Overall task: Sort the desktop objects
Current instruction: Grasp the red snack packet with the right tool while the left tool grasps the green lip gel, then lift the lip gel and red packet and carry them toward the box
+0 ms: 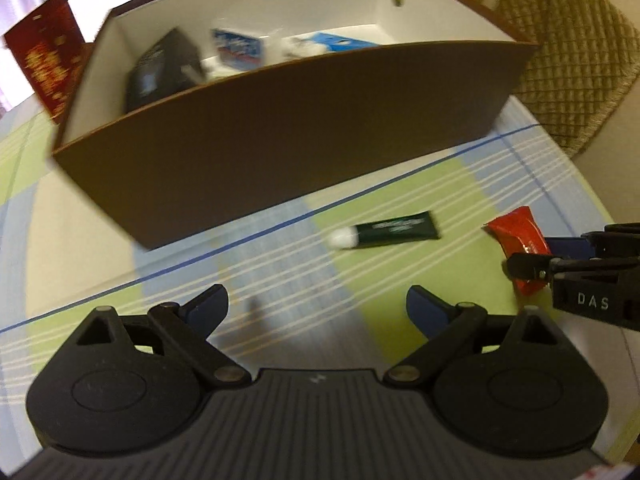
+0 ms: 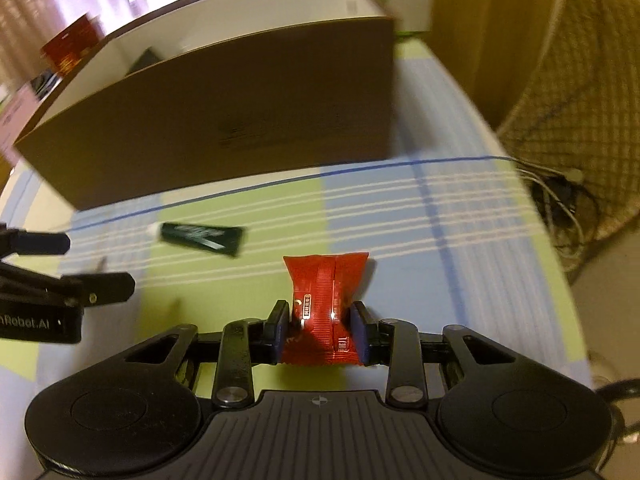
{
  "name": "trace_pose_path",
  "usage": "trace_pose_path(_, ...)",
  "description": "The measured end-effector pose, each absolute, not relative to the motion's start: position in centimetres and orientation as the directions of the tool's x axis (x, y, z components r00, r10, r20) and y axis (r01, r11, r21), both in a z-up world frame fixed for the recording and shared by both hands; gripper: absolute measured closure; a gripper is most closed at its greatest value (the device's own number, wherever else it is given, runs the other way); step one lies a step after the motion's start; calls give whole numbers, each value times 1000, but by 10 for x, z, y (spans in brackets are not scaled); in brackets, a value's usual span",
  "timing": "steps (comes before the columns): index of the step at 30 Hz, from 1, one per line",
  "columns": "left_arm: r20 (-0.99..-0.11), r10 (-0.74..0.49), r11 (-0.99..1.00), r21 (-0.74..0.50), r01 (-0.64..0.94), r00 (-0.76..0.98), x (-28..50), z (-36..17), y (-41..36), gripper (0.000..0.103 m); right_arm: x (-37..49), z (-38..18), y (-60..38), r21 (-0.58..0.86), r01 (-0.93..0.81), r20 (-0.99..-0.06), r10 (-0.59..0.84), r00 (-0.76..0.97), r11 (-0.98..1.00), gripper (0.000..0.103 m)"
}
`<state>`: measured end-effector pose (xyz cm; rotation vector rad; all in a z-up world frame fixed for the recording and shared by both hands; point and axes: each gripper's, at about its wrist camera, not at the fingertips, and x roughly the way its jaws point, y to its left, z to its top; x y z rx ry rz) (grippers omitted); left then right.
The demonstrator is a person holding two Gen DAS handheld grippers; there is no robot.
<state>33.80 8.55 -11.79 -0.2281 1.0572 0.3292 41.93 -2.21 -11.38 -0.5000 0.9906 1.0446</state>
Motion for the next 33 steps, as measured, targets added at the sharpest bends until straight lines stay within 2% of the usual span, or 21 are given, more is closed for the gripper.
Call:
trace_pose_path(10, -867, 147, 930, -44, -366, 477, 383, -139, 53, 9, 450, -110, -45, 90, -858, -848, 491, 200, 506, 73)
trace_pose_path(16, -868, 175, 924, -17, -381, 464, 399, -150, 51, 22, 462, -110, -45, 103, -857, -841, 504, 196, 505, 73)
trace_pose_path(20, -865, 175, 922, -24, -386, 470, 404, -153, 50, 22, 467, -110, -45, 106, -860, -840, 508, 191, 499, 73)
trace_pose_path(33, -861, 150, 966, 22, -259, 487, 386, -150, 37, 23, 470, -112, -44, 112, -878, -845, 509, 163, 466, 73)
